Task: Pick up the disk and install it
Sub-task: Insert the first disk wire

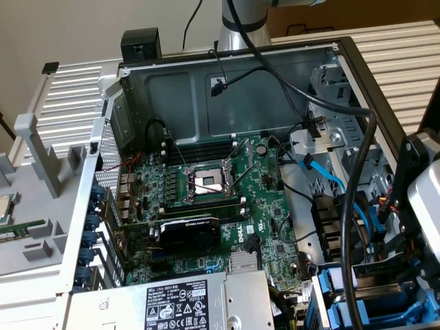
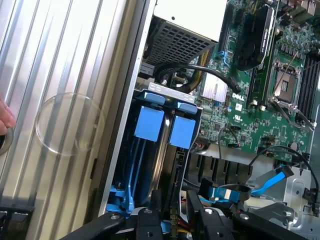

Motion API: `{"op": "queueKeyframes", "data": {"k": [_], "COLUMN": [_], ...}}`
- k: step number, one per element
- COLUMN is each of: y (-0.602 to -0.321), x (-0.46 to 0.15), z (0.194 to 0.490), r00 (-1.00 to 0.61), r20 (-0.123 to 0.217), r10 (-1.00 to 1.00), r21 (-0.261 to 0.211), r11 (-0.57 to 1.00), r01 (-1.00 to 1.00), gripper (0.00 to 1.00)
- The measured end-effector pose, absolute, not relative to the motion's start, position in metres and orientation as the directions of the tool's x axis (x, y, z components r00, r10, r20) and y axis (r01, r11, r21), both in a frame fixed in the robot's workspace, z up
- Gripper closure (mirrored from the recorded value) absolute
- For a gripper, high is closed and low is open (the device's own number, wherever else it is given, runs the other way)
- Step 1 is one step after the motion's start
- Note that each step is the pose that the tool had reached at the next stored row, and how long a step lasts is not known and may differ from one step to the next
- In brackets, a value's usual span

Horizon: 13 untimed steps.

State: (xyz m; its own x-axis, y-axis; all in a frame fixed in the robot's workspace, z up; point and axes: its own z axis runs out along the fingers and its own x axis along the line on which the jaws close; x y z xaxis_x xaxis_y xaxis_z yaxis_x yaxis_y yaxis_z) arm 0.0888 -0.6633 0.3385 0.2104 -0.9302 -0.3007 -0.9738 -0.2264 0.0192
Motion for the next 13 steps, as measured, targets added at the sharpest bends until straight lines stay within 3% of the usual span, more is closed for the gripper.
{"op": "queueKeyframes", "data": {"k": [1, 2, 13], "y": [-0.6633, -0.6633, -0.6634], "x": [0.0888, 0.0888, 0.0888], "z": [0.3385, 0.3385, 0.3372], "r00": [0.21, 0.21, 0.21], "r20": [-0.301, -0.301, -0.301], "r10": [-0.93, -0.93, -0.93], "r21": [0.019, 0.019, 0.019], "r11": [-0.226, -0.226, -0.226], "r01": [-0.974, -0.974, -0.974], "gripper": [0.69, 0.76, 0.76]}}
